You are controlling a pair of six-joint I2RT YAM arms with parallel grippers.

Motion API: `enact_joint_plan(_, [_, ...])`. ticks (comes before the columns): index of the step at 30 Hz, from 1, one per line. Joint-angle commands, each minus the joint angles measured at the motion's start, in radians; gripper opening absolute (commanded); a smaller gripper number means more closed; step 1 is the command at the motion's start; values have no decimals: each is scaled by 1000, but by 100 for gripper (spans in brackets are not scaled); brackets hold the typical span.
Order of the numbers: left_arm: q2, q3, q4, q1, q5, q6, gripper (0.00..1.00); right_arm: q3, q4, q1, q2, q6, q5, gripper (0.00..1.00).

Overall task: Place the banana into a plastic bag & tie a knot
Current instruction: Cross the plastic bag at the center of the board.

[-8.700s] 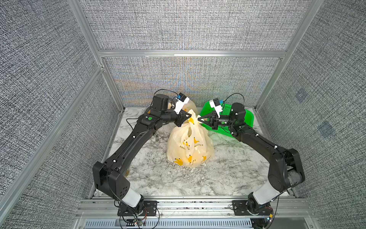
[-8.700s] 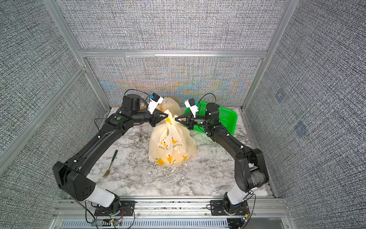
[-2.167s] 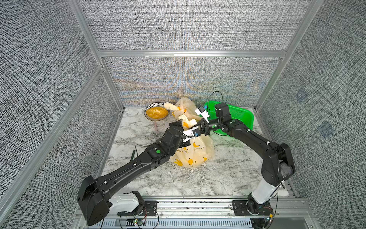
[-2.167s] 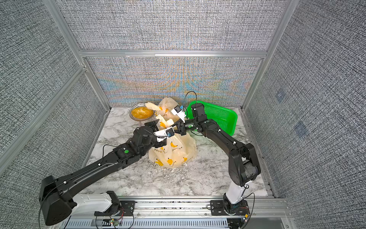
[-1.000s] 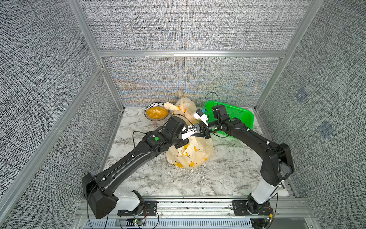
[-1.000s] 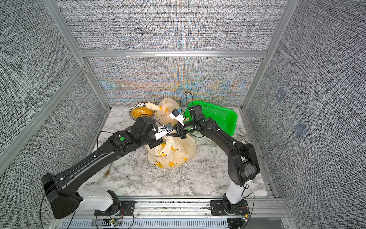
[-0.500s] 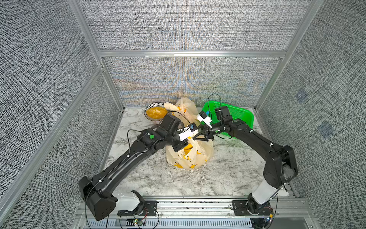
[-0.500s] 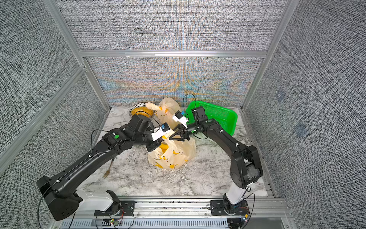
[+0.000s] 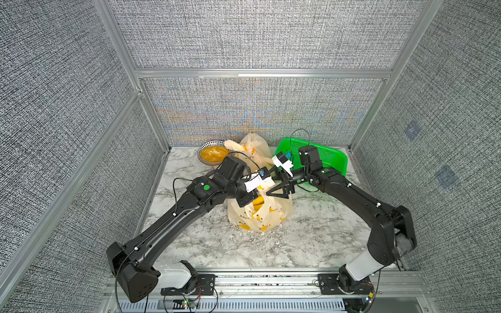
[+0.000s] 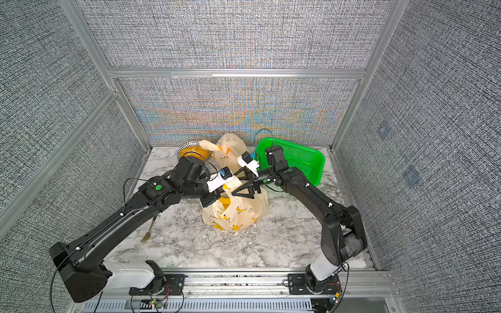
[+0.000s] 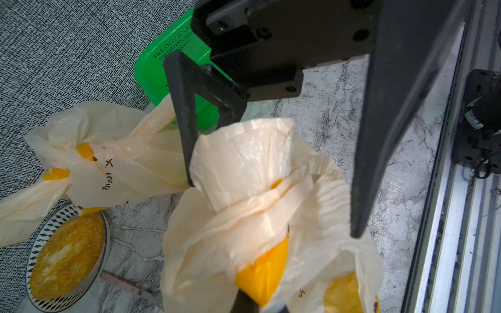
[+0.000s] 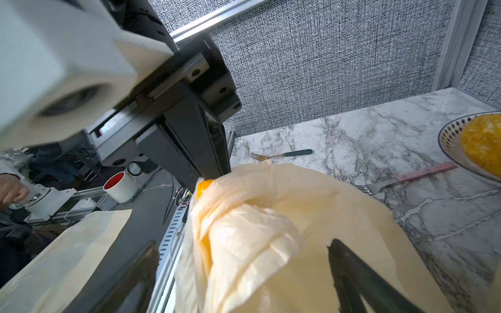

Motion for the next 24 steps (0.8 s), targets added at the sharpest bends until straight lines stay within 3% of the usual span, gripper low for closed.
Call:
enact_joint_plan(1, [0, 4, 12, 2, 25, -11, 0, -64, 257, -10, -53, 121, 73, 98])
enact_joint_plan(6, [5, 7, 0, 6, 37, -12, 0, -118, 344, -42, -111, 167, 105, 98])
enact_joint_plan(9, [5, 13, -6, 6, 50, -10, 0, -130, 402, -30, -120, 177, 54, 98])
enact_joint_plan(15, [11, 24, -26, 11, 68, -10, 0, -22, 209, 42, -58, 12, 30, 97])
enact_joint_plan(24, [13, 39, -59, 32, 127, -13, 0, 13, 105, 76, -14, -73, 22, 85])
